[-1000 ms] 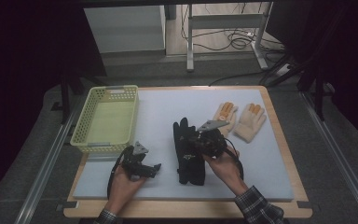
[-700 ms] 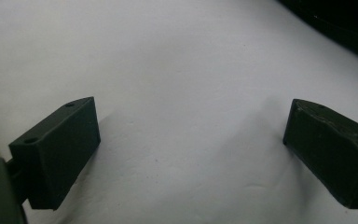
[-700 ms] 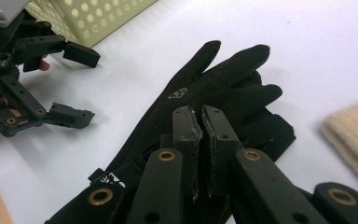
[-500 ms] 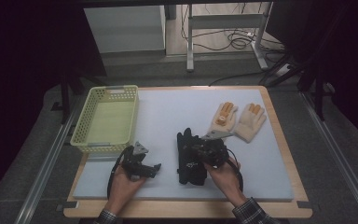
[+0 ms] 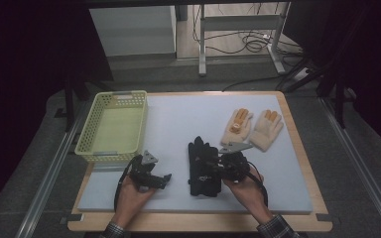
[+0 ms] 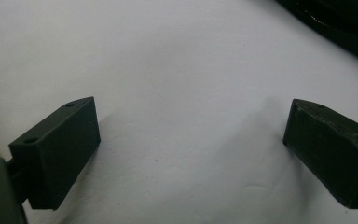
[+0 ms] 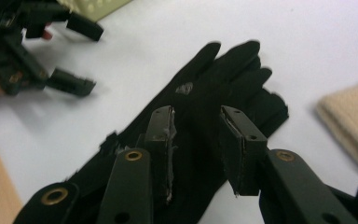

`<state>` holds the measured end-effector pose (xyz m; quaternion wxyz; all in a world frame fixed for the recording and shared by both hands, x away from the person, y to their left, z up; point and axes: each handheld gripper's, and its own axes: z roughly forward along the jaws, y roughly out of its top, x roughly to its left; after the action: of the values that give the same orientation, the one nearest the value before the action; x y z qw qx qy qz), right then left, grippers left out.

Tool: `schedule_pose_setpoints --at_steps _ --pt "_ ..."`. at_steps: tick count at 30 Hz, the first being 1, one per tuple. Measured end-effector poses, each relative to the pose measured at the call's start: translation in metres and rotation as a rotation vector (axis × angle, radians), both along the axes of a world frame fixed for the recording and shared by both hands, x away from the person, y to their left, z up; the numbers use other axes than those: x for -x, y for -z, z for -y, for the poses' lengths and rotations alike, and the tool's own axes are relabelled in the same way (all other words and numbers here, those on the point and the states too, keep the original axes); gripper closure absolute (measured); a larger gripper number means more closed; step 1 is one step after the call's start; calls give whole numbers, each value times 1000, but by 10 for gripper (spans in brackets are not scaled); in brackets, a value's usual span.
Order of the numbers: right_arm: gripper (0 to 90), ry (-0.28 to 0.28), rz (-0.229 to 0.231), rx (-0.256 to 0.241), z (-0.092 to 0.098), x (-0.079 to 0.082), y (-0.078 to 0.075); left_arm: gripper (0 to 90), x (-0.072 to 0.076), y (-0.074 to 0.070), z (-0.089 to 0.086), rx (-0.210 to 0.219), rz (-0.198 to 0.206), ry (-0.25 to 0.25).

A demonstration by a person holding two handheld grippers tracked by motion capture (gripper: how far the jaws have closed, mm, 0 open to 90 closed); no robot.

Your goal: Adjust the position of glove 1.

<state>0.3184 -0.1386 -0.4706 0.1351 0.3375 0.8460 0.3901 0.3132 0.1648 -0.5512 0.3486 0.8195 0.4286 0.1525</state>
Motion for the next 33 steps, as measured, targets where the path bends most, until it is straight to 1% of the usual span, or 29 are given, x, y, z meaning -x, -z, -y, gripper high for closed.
schedule_pose_setpoints --at_steps 4,5,7,8,9,11,13,14,15,16,18,20,25,29,33 --pt "665 -5 -1 2 7 6 2 38 0 0 0 -4 -1 4" --pt "690 -3 -14 -9 15 10 6 38 0 0 0 -3 -1 2" --pt "698 -5 -20 -16 18 12 7 38 0 0 0 -3 -1 3" --pt "706 4 -26 -7 23 15 12 38 0 0 0 -4 -1 3" --pt "707 5 -23 -6 24 15 13 38 0 0 0 -4 -1 2" --pt "722 15 -36 -15 30 17 17 38 0 0 0 -4 -1 2" --pt "731 28 -31 -16 37 18 20 38 0 0 0 -4 -1 2" --pt "734 39 -37 -18 41 19 21 38 0 0 0 -4 -1 2" --pt "734 39 -37 -18 41 19 21 38 0 0 0 -4 -1 2" --pt "737 46 -56 -28 47 20 25 38 0 0 0 -4 -1 2" --pt "737 43 -68 -30 48 21 28 38 0 0 0 -4 0 2" --pt "737 29 -84 -35 46 23 33 38 0 0 0 -3 -1 1" --pt "741 -11 -100 -39 31 27 43 38 0 0 0 -2 -1 1" --pt "741 -28 -102 -40 25 29 46 38 0 0 0 -2 -1 1" --pt "740 -26 -99 -42 27 28 47 38 0 0 0 -2 -2 1"
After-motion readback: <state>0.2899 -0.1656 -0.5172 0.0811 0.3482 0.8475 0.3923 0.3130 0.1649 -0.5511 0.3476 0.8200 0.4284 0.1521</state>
